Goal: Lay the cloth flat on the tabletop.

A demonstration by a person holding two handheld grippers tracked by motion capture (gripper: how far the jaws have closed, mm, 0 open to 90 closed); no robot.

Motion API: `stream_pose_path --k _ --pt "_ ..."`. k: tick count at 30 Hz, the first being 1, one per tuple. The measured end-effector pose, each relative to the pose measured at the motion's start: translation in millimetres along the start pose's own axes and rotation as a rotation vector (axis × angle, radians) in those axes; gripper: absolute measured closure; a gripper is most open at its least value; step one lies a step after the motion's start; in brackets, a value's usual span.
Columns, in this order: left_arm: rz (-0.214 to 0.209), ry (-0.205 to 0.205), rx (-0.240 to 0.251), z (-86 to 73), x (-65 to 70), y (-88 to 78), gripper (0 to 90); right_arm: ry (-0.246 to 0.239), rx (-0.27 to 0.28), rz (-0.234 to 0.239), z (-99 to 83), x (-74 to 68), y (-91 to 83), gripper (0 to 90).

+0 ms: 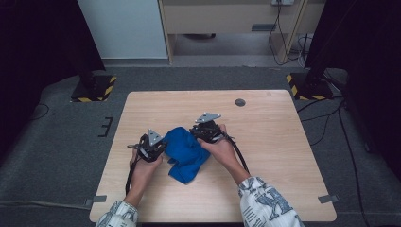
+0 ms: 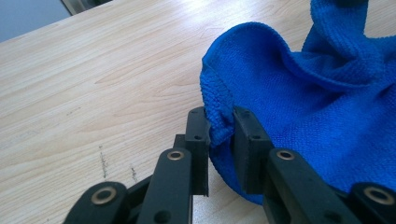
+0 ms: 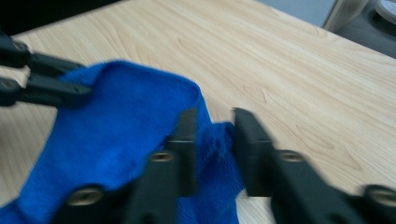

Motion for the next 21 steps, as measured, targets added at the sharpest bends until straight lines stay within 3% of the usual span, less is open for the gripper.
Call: stream_pose_path --k 2,12,21 --pt "0.001 0.0 -0.001 -0.1 -0.1 -0.1 76.1 -0.005 0.0 -0.002 -0.8 2.0 -3.0 88.5" --pt "0.002 0.004 -0.002 -1.9 0.6 3.4 70.1 0.001 0.021 -0.021 -0.9 17.2 -25.8 88.9" --pt "0.001 -0.005 -0.005 -5.4 -2.8 4.5 72.4 0.009 0.04 -0.047 -4.1 32.8 -45.9 88.9"
Point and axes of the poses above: each handheld gripper's, and its own axes: y roughly forward along the jaws, z roughly out of its top, x roughly to its right, the point moved 8 cm from there along y, roughly forward along the jaws, and after that the axes turned 11 degrees about y, right-handed, at the moved point
